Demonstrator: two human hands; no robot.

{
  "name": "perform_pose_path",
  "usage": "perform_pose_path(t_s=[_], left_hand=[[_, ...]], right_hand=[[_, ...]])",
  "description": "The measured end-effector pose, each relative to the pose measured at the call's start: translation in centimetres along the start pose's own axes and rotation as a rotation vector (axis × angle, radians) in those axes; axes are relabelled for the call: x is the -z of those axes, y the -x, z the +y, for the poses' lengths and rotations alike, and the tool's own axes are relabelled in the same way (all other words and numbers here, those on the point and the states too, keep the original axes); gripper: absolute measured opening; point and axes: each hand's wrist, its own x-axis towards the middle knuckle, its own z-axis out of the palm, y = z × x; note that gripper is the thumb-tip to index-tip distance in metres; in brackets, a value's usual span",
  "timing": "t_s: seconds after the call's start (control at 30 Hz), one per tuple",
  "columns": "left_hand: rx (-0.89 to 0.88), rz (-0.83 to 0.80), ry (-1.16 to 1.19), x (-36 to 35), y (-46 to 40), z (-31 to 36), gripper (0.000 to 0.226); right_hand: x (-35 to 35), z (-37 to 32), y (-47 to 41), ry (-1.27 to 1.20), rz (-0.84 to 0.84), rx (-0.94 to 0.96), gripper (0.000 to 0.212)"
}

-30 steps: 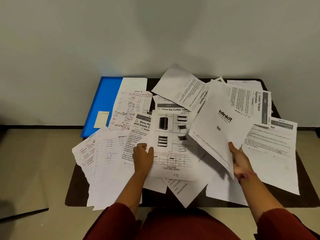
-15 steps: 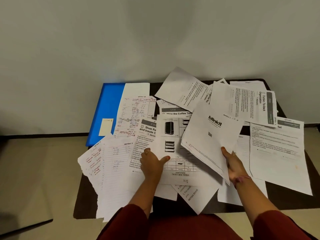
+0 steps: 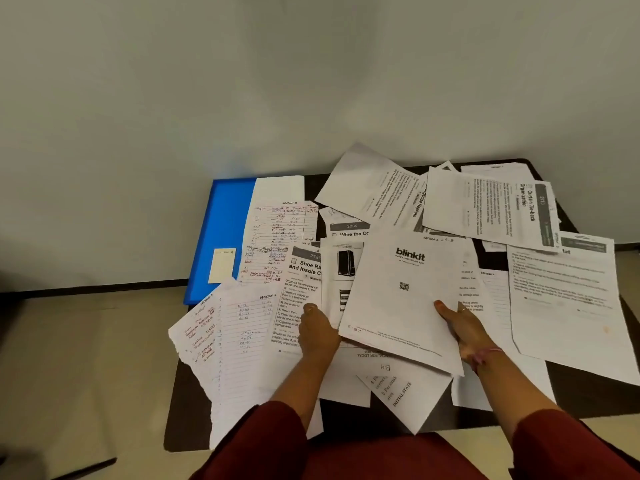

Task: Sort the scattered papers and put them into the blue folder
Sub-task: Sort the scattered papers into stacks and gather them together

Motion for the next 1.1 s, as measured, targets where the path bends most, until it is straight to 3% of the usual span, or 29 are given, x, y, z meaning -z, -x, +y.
perform_pose_path(t_s=[0.1,0.2,0.23,0.4,0.63,0.77,0.87,0.97,1.1], left_hand=[[-0.041,-0.051,0.004,0.6,-0.5,-0.6,0.06],[-0.119,-0.122,0.109,1.2,-0.5,-0.6,0.019],[-0.13,-0.157,0.169,1.3,-0.5,-0.6,0.017],[-0.002,-0.287,0.533,2.0,-0.1,-1.9,0.036],[0.228,-0.435,0.856,2.3,0.4,-2.8,0.035],[0.257,-0.47,0.996,2.6,0.2,-3.1,0.045],[0.22,-0.483,0.988,2.4,0.0,-3.3,0.04],[0.153,-0.363,0.816,2.1,0.1,-3.3,0.033],[0.121,-0.295,0.768,1.4,0.5,-3.3,0.033]], right_hand=[[-0.1,0.0,-0.1,0.026,-0.002,0.015,0.035],[0.0,-0.1,0.0,0.064,0.007,0.019,0.037],[-0.1,-0.2,0.1,0.069,-0.004,0.019,0.035],[-1.2,-0.7,1.0,0.106,-0.148,0.013,0.023],[-3.9,0.2,0.4,0.209,-0.193,0.018,0.034],[-4.7,0.5,0.0,0.33,-0.18,0.076,0.04],[-5.2,0.2,0.5,0.444,-0.201,0.151,0.043],[-5.8,0.1,1.0,0.554,-0.203,0.224,0.044],[-6.5,0.5,1.6,0.585,-0.162,0.274,0.061]])
